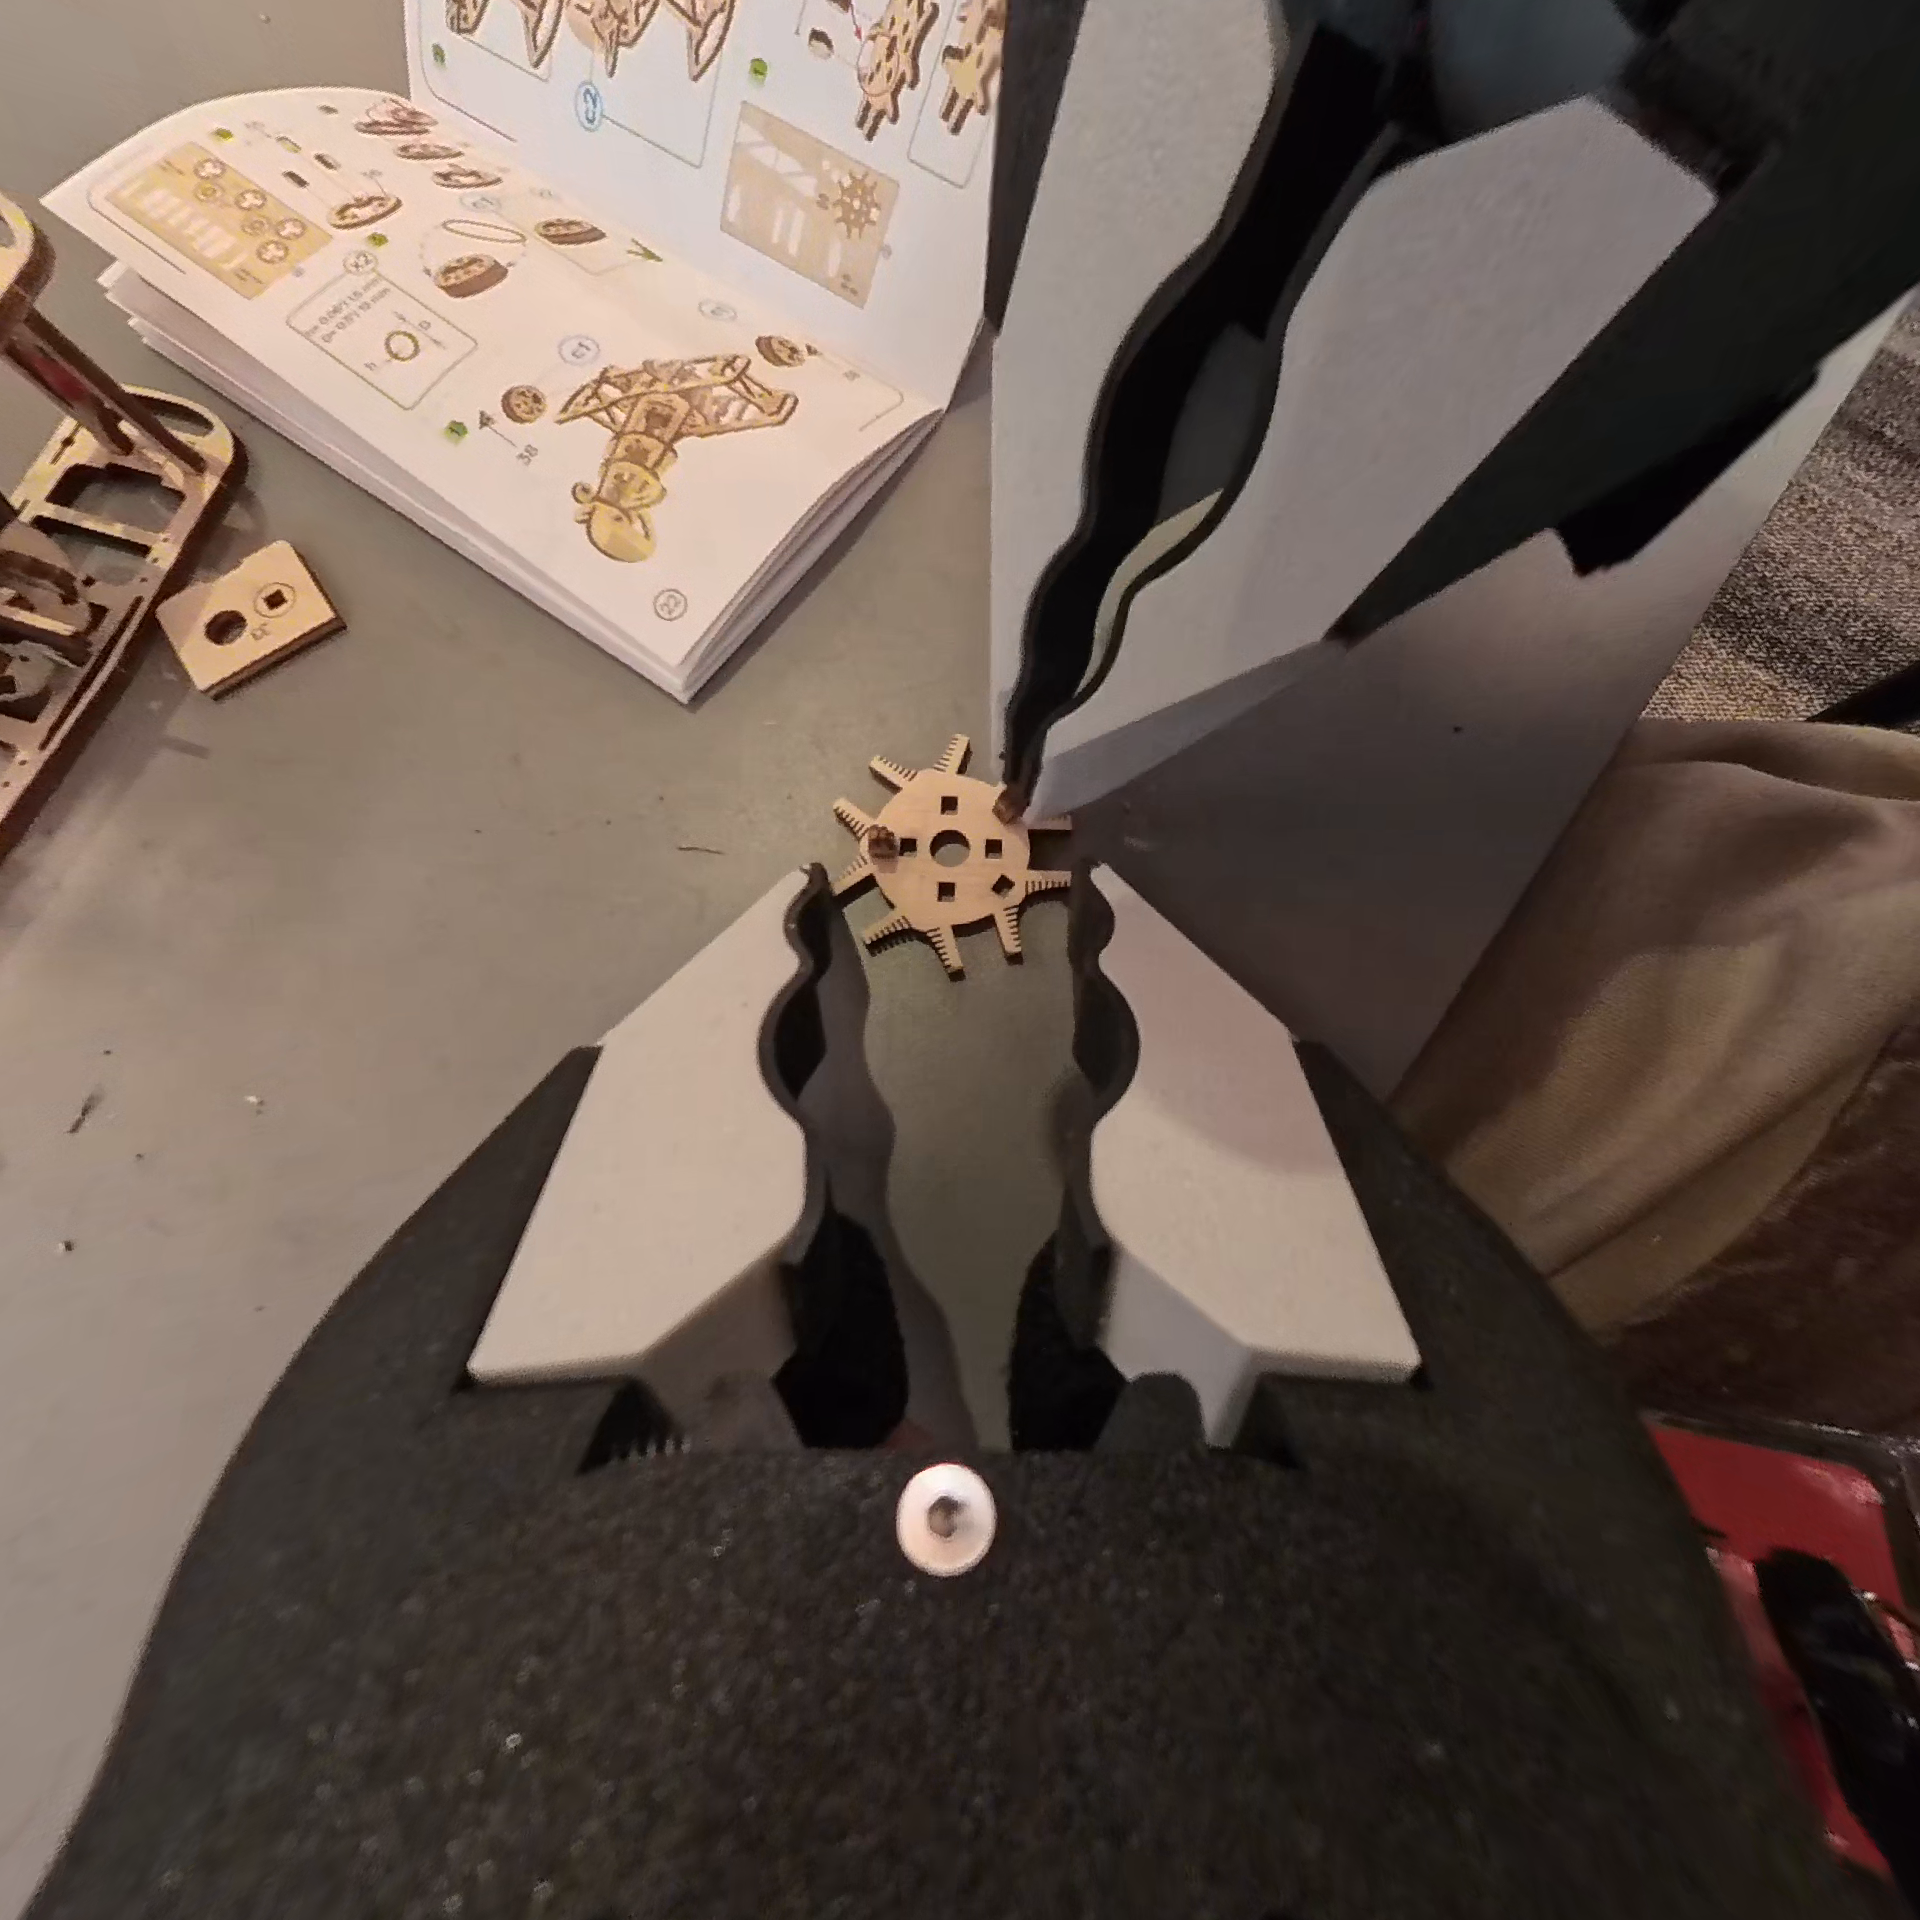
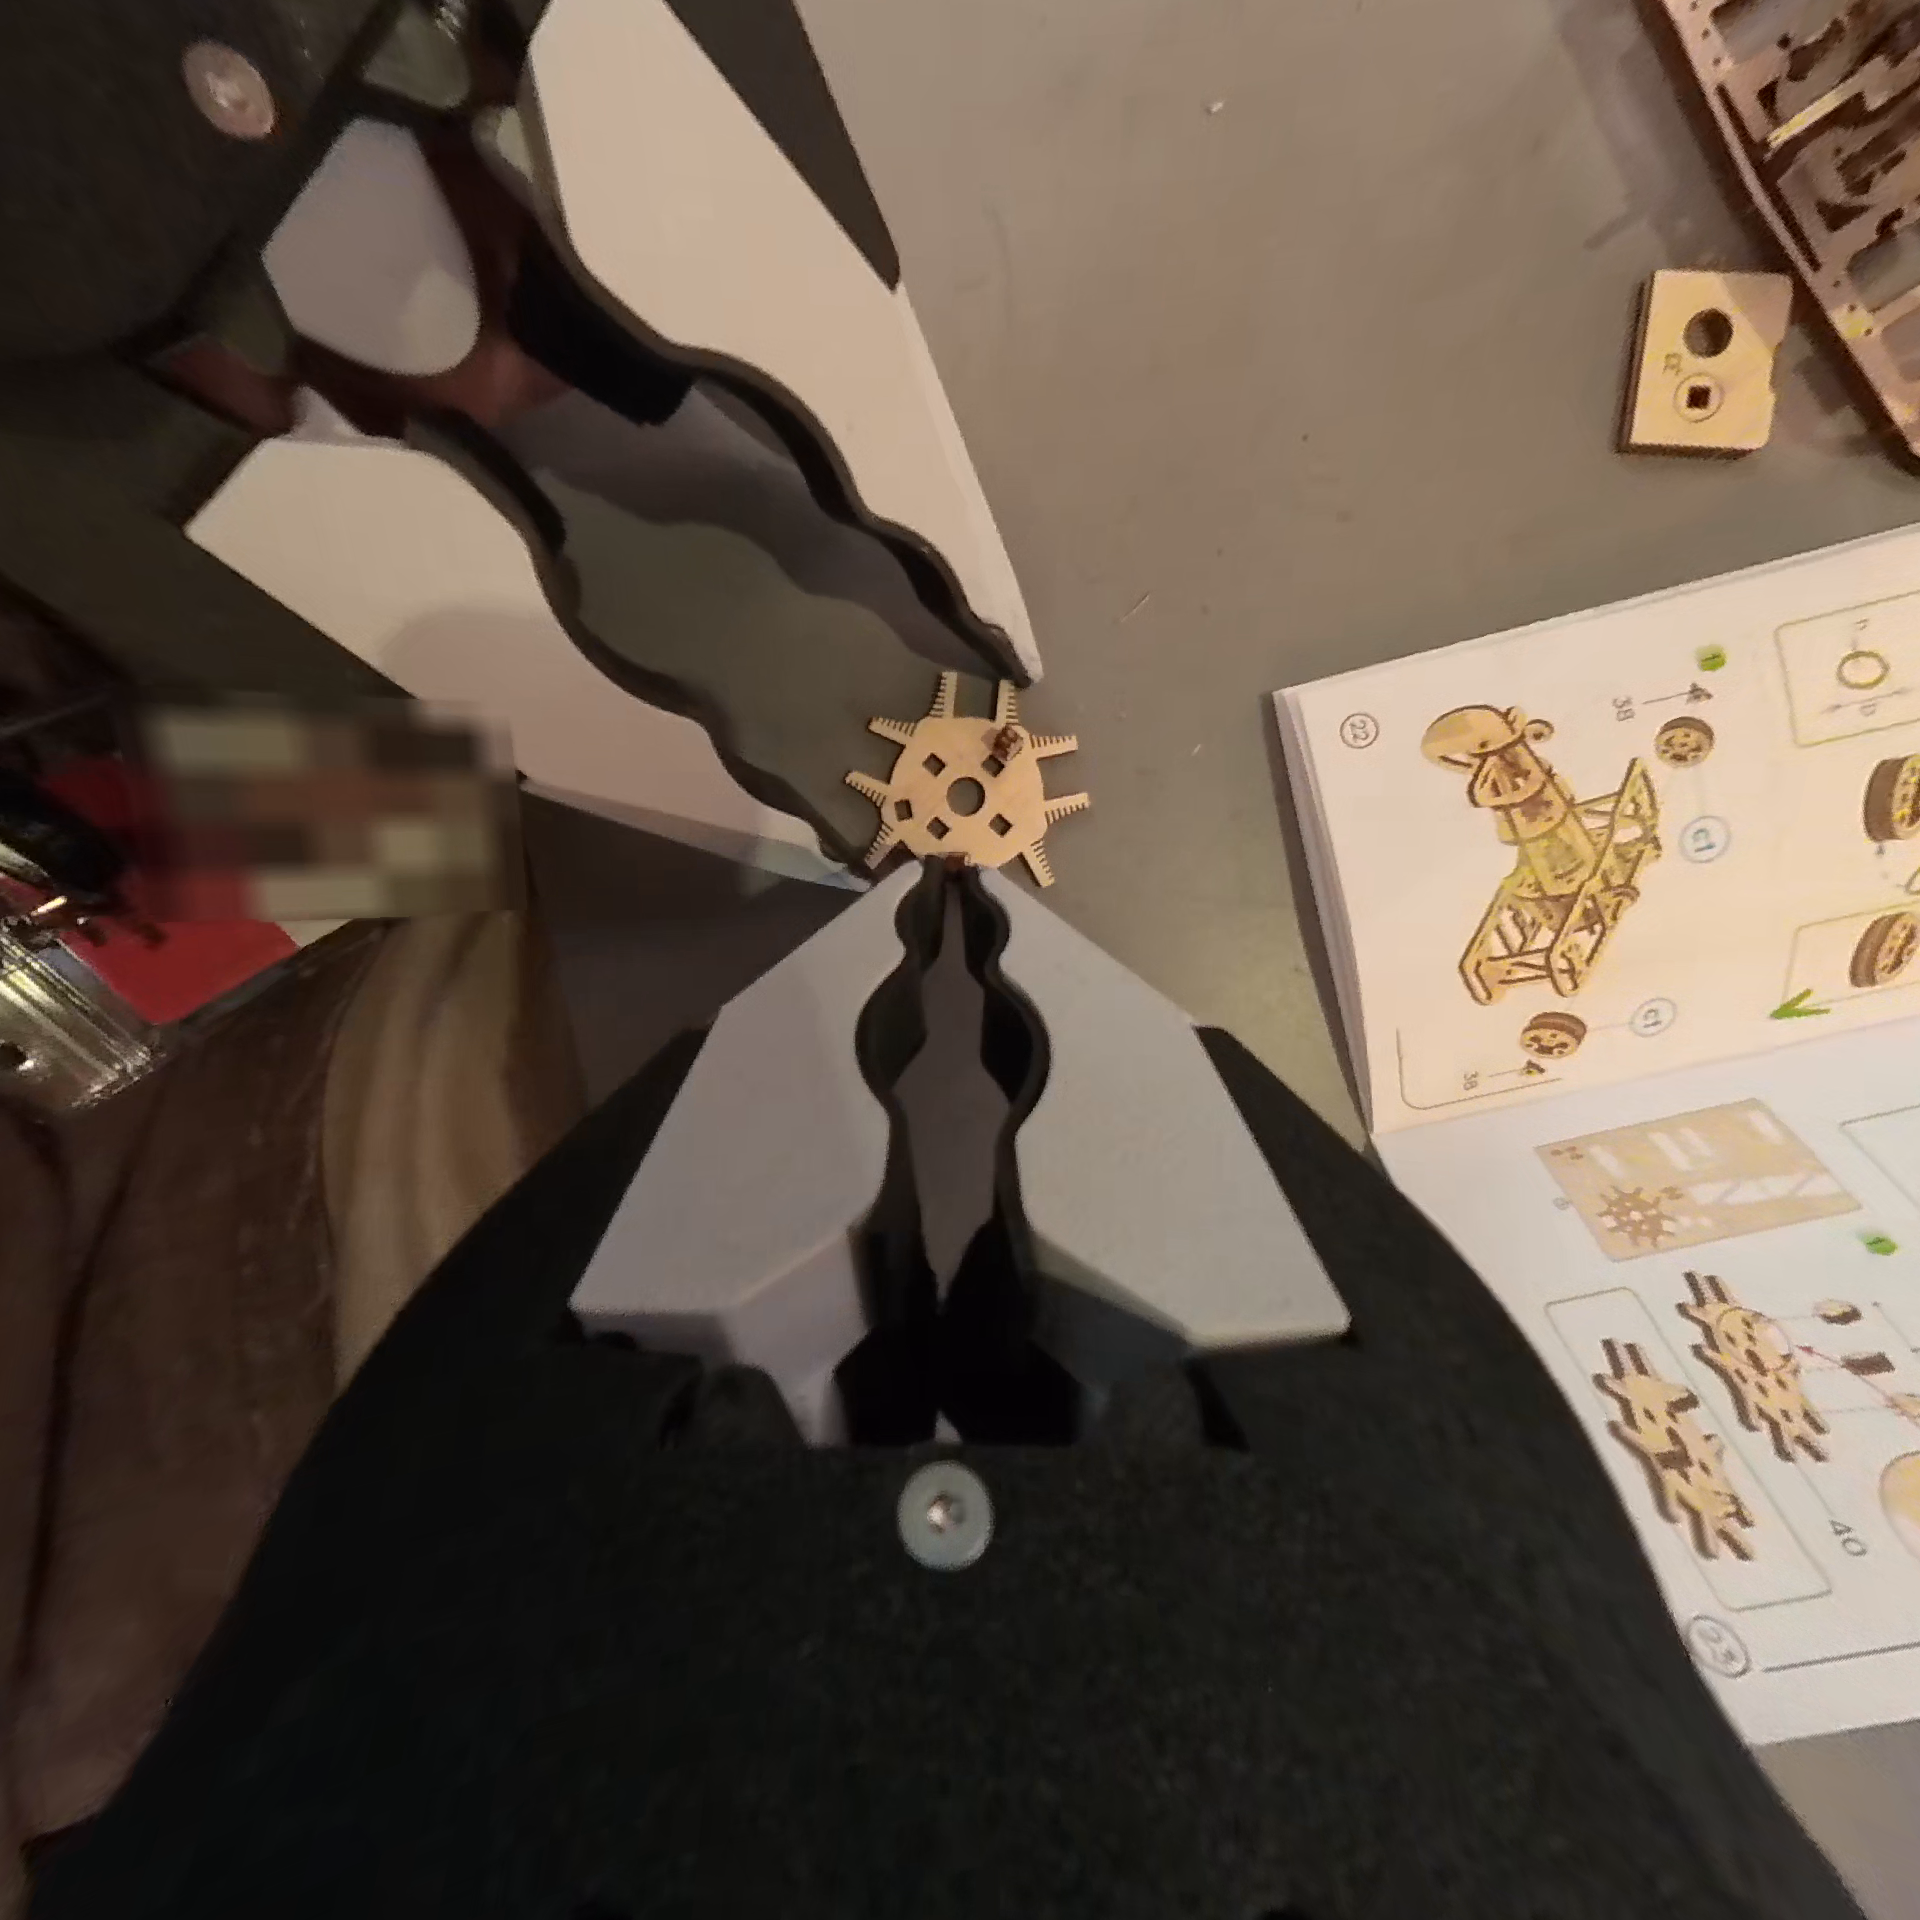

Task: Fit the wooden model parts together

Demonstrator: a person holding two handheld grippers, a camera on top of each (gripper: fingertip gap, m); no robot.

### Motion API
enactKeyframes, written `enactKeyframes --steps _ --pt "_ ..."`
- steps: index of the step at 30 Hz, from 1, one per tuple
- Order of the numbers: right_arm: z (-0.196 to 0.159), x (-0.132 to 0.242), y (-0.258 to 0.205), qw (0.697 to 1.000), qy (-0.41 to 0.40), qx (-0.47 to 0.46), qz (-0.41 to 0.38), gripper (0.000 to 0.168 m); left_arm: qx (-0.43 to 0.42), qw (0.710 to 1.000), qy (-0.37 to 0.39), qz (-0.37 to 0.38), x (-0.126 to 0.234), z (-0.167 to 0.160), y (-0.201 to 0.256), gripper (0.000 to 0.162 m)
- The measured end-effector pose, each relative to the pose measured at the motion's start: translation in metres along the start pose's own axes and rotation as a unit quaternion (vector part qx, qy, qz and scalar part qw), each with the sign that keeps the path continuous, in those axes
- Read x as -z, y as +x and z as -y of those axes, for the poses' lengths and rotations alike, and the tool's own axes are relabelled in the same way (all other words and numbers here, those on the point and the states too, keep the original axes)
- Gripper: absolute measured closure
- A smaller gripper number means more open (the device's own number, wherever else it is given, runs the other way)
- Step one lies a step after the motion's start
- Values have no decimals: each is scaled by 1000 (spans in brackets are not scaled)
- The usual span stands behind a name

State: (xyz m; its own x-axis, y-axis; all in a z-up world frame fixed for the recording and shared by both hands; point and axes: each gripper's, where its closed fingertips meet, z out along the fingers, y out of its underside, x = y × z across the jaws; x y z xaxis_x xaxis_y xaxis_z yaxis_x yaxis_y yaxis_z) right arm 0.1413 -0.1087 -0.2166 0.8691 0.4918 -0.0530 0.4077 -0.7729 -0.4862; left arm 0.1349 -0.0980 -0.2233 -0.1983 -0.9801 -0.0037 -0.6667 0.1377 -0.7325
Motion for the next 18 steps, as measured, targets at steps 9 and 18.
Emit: enactKeyframes --steps 9,18 --pt "-2 -1 1 999 -53 -7 5 166 -14 1000 1 -8 -1 1 -2 118" --pt "2 -1 2 993 -116 -24 25 166 -27 1000 2 -13 -1 1 -3 118"
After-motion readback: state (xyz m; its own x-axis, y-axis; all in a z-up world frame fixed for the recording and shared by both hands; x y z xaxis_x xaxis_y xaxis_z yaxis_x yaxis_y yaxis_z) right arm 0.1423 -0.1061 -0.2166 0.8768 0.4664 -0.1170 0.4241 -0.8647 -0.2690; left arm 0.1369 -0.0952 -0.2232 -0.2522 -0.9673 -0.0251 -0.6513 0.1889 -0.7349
